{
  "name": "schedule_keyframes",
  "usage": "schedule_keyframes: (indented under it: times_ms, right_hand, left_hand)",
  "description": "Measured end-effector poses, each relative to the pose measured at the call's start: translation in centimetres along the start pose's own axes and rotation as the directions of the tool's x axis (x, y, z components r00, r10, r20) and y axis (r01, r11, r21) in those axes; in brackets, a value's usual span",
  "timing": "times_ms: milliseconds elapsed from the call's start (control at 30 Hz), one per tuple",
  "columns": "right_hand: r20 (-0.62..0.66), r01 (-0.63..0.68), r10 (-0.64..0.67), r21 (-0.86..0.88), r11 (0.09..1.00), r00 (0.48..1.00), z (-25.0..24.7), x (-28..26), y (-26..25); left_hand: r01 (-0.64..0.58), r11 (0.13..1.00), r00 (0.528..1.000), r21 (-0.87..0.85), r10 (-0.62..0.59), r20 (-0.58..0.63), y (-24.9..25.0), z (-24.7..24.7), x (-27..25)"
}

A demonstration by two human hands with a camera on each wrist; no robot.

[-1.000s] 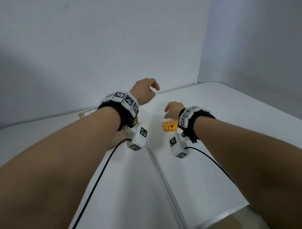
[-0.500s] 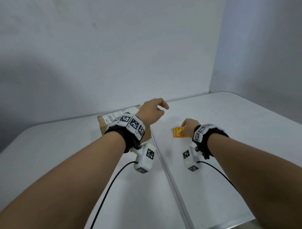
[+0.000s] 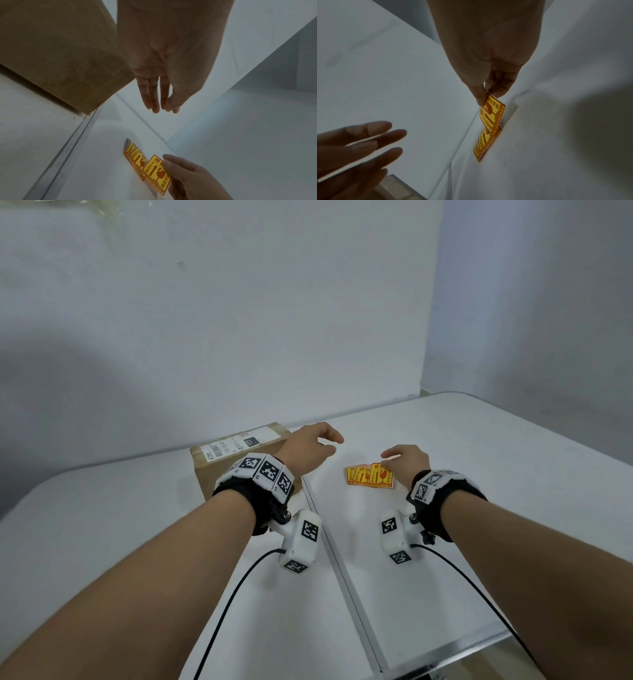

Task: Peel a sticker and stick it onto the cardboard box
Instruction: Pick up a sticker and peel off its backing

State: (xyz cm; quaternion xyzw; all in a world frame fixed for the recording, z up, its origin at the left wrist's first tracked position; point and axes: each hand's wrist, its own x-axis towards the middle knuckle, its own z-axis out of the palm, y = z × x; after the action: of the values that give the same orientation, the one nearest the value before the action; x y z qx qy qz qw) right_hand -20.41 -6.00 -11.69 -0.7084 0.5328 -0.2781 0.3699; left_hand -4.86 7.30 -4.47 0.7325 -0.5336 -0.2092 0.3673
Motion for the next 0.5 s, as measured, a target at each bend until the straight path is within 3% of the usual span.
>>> schedule_keyframes:
  times_ms: [133,233,333,500]
  right_hand:
    - [-0.072,0.006,0.004,0.129,0.992,0.997,-0.4,-0.3,-0.1]
    - [-0.047,0.085,-0.075,0.272,0.958,0.996,0.0,-1.2,-1.4]
    - [0.102,0.139,-0.185,0.351,0.926,0.978,1.3,-3.0,-3.1]
    - [0.339,0.207,-0.33,0.35,0.914,0.881,4.5,-6.6,-5.7]
  left_hand:
    - [0.027,0.994,1.0,-0.102,-0.027,0.008,-0.3,0.4,-0.2]
    - [0.07,0.96,0.998,-0.272,-0.07,0.01,-0.5,0.6,-0.6]
    - [0.169,0.906,0.985,-0.388,-0.166,0.042,-1.1,-0.3,-1.5]
    - [0.309,0.813,0.949,-0.493,-0.296,0.106,-3.9,-2.2,-4.7]
